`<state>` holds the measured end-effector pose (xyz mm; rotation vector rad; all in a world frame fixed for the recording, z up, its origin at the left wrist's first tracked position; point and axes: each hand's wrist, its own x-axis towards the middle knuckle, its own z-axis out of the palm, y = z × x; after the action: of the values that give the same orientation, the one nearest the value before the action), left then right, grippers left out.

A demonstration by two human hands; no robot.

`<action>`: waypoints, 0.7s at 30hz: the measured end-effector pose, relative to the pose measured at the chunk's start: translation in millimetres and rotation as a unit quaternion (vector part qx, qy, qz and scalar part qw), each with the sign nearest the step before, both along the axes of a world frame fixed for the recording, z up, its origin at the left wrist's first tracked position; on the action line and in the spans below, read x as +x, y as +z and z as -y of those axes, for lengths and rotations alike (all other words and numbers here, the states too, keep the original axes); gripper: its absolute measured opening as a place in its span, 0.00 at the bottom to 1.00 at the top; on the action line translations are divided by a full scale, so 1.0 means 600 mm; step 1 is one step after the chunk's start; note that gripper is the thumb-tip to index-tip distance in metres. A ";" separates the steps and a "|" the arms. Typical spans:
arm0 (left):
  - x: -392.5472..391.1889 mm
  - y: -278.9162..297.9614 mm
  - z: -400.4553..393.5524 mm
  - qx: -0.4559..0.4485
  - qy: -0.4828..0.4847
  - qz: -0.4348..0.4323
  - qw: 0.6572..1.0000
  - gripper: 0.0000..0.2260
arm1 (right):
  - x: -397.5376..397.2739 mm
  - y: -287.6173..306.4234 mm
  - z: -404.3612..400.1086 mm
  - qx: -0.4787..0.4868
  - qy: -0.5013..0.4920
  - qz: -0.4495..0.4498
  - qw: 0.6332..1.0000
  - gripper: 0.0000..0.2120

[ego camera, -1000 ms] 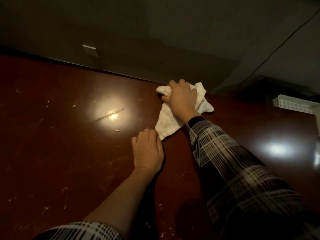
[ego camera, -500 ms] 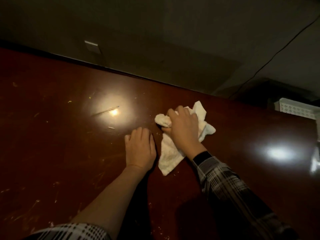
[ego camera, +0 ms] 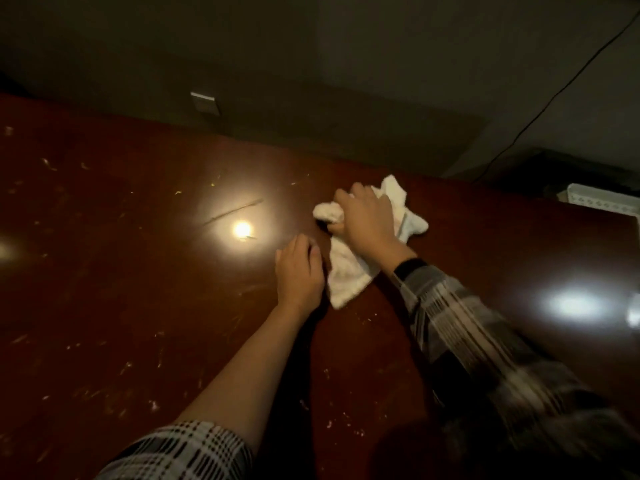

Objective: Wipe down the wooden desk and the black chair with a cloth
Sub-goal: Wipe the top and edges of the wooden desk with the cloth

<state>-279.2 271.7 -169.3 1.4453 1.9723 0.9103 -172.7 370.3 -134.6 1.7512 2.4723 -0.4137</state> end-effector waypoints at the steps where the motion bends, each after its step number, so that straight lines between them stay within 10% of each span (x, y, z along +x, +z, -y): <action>1: -0.004 0.003 0.004 0.003 0.016 0.041 0.999 0.08 | 0.004 0.000 0.034 -0.003 0.007 0.002 1.000 0.20; 21: -0.012 0.048 0.122 -0.038 0.022 0.019 0.999 0.07 | 0.078 -0.003 0.092 -0.019 -0.173 -0.027 0.984 0.21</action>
<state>-286.6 198.3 -140.7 1.3374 1.9961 0.8673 -125.6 315.1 -136.4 2.1836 2.1735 -0.5350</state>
